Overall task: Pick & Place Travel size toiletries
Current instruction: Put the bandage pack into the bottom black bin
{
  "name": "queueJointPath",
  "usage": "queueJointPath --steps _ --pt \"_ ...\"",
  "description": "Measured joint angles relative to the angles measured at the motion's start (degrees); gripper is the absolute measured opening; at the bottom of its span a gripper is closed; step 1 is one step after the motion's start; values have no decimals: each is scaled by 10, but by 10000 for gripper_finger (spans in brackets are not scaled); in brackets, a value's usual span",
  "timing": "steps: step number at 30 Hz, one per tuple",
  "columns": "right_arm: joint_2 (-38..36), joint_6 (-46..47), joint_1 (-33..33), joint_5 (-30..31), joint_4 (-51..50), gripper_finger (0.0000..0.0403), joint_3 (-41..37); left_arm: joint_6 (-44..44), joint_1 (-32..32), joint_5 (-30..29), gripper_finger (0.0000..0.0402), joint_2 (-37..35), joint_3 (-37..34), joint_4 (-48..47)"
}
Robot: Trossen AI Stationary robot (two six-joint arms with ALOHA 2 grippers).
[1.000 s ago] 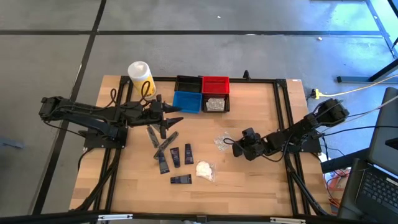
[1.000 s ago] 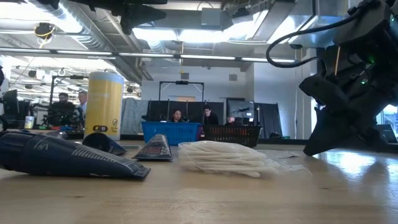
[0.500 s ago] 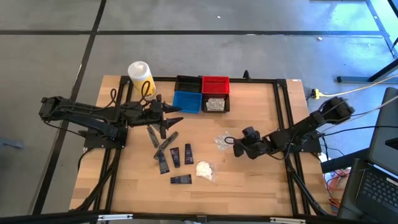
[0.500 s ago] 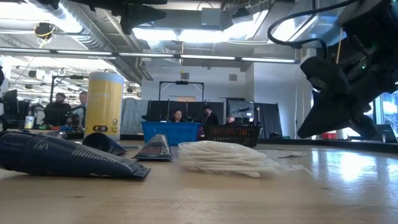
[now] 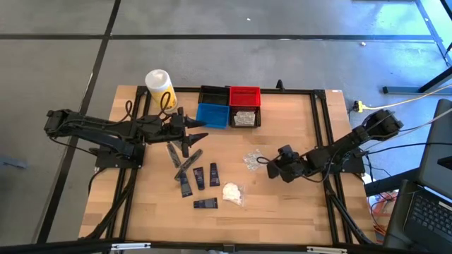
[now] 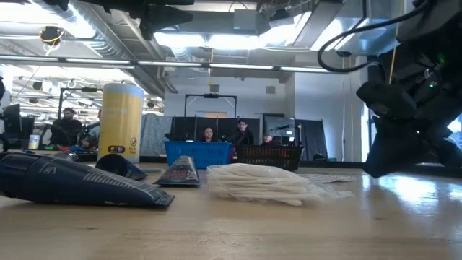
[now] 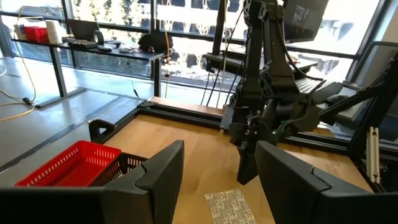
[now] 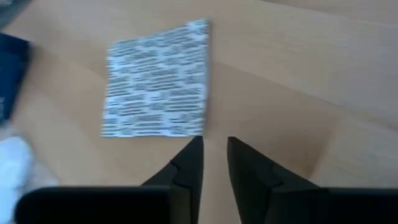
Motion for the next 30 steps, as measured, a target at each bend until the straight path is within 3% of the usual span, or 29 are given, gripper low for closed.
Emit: queueJointPath --steps 7,16,30 --pt "0 7 0 -30 8 131 0 0 0 0 196 0 0 0" --pt "0 10 -3 -15 29 188 1 0 0 0 196 0 0 0" --pt "68 6 -21 0 111 148 3 0 0 0 196 0 0 0"
